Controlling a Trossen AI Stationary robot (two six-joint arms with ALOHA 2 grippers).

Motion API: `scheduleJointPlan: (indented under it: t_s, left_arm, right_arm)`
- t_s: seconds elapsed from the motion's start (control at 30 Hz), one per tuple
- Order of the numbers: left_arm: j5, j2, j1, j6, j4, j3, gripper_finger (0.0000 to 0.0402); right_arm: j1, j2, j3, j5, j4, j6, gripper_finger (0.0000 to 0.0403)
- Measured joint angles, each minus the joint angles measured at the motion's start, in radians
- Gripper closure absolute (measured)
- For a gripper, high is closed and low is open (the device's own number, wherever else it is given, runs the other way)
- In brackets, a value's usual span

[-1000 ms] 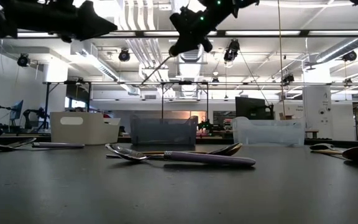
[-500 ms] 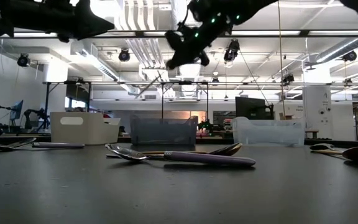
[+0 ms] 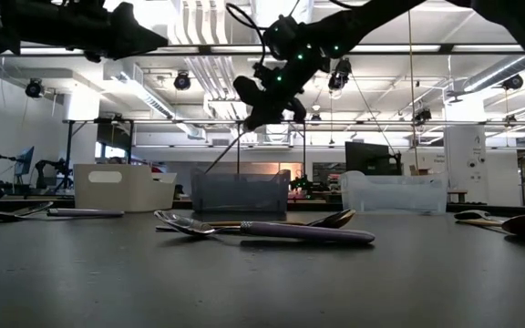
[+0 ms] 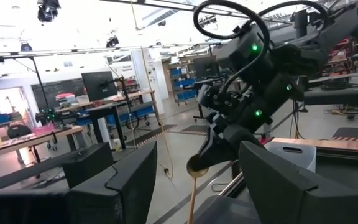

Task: Sort silverware by color (type)
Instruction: Put the gold spoon into the black bin

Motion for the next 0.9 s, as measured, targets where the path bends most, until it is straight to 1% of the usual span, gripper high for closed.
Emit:
scheduleJointPlan:
  t_s: [0.17, 0.4, 0.7, 0.9]
  left_arm:
    - [-0.001, 0.003, 0.000, 0.000, -0.001, 0.000, 0.0191]
    - [-0.001, 0.005, 0.000, 0.000, -0.001, 0.000, 0.0191]
    - [-0.001, 0.010, 0.000, -0.003, -0.001, 0.000, 0.0191]
    - [-0.001, 0.022, 0.000, -0.003, 0.002, 0.000, 0.0191]
  right_arm:
    - [0.000, 0.009, 0.000, -0.006, -0.039, 0.068, 0.0390]
    - [0.003, 0.009, 0.000, -0.037, -0.140, 0.102, 0.0390]
    - [0.013, 0.009, -0.005, -0.037, -0.150, 0.135, 0.0390]
    - [0.018, 0.009, -0.044, -0.037, -0.131, 0.144, 0.0390]
